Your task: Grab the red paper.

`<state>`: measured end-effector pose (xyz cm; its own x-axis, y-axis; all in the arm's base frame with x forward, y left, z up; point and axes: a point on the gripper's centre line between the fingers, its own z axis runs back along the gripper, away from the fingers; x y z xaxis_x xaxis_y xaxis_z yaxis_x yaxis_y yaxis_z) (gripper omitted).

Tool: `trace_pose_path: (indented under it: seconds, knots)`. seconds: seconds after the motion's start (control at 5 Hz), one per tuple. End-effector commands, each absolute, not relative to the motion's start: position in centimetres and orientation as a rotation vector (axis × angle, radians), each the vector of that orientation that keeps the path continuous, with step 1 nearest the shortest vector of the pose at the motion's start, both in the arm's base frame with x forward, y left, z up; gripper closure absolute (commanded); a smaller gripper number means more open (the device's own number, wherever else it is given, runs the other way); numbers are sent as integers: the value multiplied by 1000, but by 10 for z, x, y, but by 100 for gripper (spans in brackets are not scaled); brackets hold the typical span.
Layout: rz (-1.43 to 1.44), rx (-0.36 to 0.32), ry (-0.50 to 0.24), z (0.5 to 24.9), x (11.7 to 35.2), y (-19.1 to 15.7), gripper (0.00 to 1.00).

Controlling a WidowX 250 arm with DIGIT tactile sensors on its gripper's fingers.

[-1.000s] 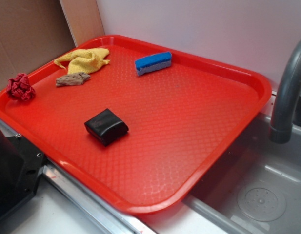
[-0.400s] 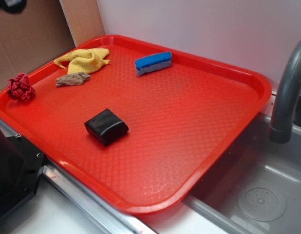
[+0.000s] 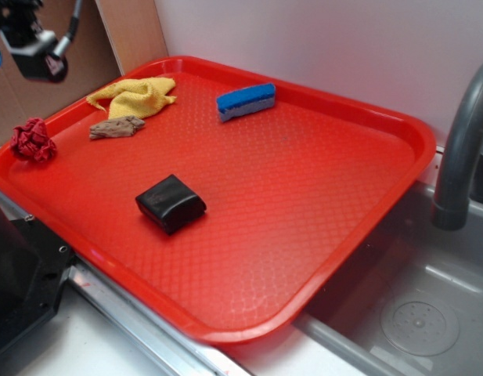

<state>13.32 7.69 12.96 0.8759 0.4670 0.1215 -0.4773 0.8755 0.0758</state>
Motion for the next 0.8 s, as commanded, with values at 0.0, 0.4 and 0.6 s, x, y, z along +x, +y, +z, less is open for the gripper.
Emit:
trace_pose_path:
  seconds: [0.0,0.4,0.6]
  knots:
    - [768,212,-114,94,113,132,0]
    - [854,202,-167,78,110,154,0]
    - [854,202,-167,78,110,154,0]
